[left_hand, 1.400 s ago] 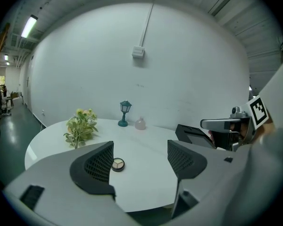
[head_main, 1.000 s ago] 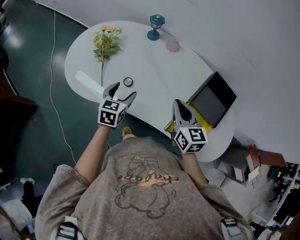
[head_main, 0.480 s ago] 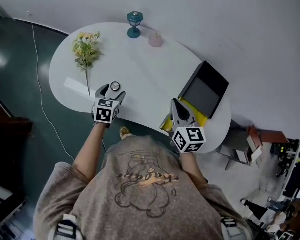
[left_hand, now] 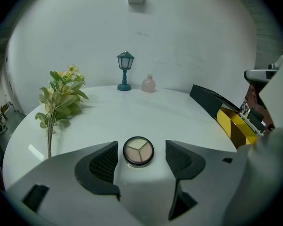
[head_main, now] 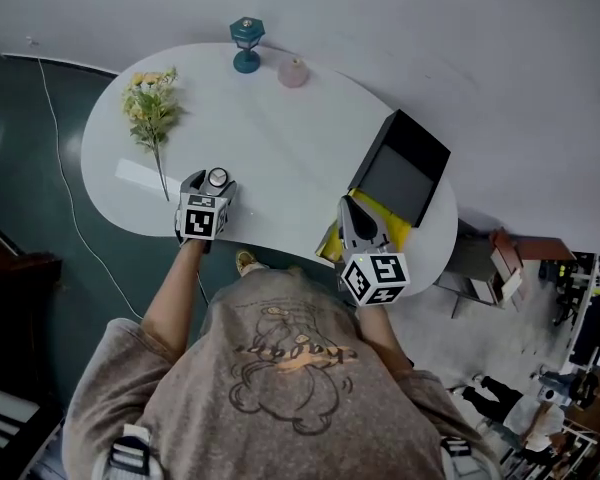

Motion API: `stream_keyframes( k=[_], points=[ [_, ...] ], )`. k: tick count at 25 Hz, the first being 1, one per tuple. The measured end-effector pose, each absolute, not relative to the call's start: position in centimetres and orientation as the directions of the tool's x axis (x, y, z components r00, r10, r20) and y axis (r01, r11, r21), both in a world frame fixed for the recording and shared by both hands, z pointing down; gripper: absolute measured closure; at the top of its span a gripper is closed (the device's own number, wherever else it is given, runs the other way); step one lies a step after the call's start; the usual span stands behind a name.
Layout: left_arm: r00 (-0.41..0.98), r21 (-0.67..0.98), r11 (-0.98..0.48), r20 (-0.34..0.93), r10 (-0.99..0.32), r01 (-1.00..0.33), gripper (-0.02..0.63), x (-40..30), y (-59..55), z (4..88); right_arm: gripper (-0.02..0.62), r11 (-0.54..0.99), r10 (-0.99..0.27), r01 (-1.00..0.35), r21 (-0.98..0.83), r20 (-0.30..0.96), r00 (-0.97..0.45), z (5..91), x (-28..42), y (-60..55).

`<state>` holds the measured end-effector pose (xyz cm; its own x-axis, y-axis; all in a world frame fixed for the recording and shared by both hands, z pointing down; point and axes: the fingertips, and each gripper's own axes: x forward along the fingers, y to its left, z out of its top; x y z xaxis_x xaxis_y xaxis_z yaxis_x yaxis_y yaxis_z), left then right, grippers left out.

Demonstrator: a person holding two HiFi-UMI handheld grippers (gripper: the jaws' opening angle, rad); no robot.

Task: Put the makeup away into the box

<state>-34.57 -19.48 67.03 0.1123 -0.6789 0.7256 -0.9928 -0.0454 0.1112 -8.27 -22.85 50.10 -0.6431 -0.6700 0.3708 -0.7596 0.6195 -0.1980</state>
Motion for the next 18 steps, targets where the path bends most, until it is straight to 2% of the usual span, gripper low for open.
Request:
stream_keyframes(
  k=[13,18],
  points=[
    [0.110,0.086,-0.068,0.756,-0.645,-0.994,0.314,-35.1,-20.0,68.7,0.592,0.584,-0.689,-0.786,-0.203,0.389,-0.612,50.6,-8.2,-23.4],
    [0.088,0.063,-0.061,0.761,-0.642,-0.996,0.353,-35.5,-19.9,68.9,0.592,0.585,-0.688,-0.785,-0.202,0.390,-0.612,50.6,-8.4,-23.4]
  ],
)
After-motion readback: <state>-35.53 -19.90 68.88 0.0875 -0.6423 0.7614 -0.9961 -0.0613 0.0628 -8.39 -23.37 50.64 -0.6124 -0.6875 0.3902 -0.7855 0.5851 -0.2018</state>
